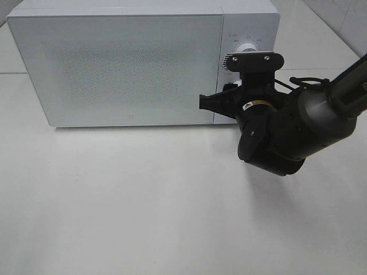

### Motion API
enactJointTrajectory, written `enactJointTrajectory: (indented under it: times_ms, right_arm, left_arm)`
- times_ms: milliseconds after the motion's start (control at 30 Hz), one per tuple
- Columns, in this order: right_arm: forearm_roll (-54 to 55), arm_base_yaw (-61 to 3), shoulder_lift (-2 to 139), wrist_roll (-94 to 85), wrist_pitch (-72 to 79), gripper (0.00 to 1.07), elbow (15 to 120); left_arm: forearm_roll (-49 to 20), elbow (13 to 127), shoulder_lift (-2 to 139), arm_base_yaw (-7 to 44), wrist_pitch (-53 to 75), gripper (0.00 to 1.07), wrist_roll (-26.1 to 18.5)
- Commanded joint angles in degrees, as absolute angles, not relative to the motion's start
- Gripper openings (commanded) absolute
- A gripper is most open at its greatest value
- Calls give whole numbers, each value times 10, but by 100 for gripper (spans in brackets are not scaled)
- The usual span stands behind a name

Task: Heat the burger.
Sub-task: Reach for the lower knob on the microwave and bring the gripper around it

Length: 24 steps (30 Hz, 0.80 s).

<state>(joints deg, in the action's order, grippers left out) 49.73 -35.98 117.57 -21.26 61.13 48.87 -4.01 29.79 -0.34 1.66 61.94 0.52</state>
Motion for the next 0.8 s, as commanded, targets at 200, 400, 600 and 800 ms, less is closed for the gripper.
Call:
enactJointTrajectory:
  times_ms: [200, 400, 600, 800]
  right_arm:
    - [434, -353, 1174, -102, 698, 0, 500]
    - [403, -353, 1174, 52, 729, 0, 500]
    - [367, -353, 1174, 167, 740, 0, 500]
    - [346, -353, 1174, 334, 739, 0, 500]
  left_arm:
    - [-40, 297, -13, 20, 613, 98, 5]
    - [-40, 297, -13, 20, 613, 98, 5]
    - [-40, 297, -13, 20, 613, 98, 5]
    - [-40, 297, -13, 20, 613, 98, 5]
